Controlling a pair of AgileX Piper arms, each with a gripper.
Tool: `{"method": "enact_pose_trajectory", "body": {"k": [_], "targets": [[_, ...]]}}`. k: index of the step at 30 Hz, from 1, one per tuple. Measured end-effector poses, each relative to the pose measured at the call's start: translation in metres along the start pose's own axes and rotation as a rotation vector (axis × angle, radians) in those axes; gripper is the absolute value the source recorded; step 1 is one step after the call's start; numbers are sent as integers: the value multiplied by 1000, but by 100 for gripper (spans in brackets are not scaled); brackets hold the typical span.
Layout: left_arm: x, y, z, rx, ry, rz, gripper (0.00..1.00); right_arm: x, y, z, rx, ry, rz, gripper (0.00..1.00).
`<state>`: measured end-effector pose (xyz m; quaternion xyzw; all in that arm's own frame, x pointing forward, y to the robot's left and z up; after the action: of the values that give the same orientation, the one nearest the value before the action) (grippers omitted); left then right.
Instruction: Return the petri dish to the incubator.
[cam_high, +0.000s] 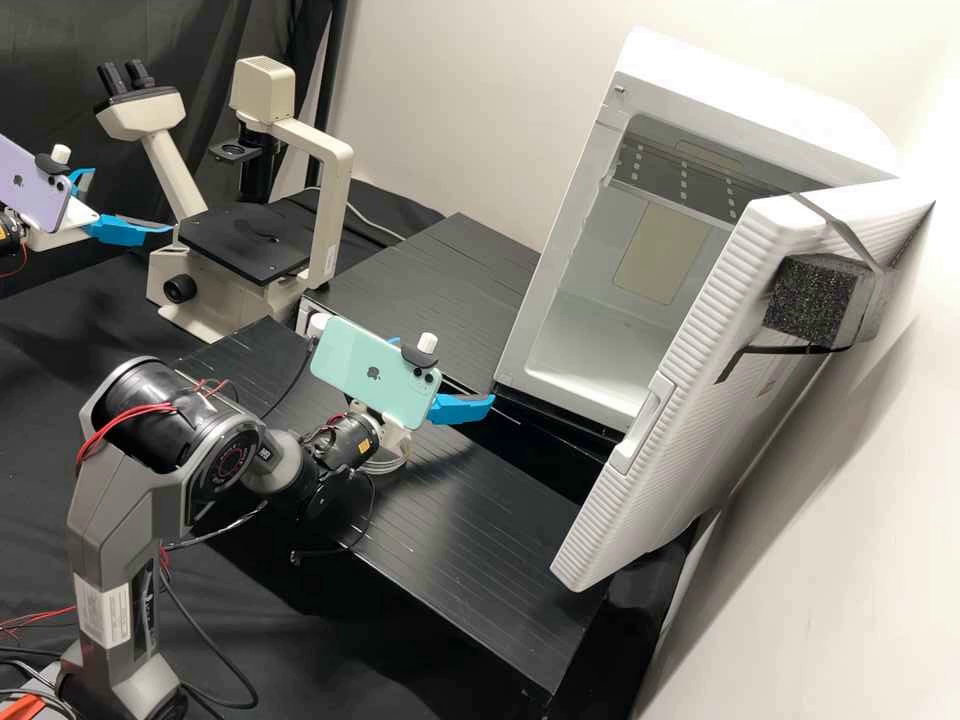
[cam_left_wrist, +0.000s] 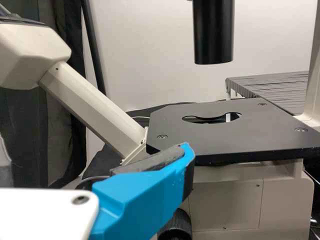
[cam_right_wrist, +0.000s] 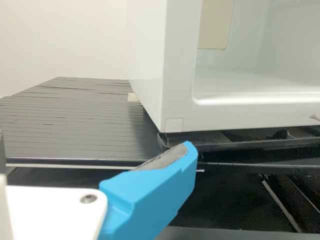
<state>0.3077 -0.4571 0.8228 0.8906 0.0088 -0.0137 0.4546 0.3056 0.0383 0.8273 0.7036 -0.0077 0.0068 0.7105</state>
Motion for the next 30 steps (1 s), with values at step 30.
{"method": "enact_pose_trajectory", "body": {"k": [30], "targets": [[0,0,0,0,0,0,100,-141,-3,-1,122,179,33,100]]}}
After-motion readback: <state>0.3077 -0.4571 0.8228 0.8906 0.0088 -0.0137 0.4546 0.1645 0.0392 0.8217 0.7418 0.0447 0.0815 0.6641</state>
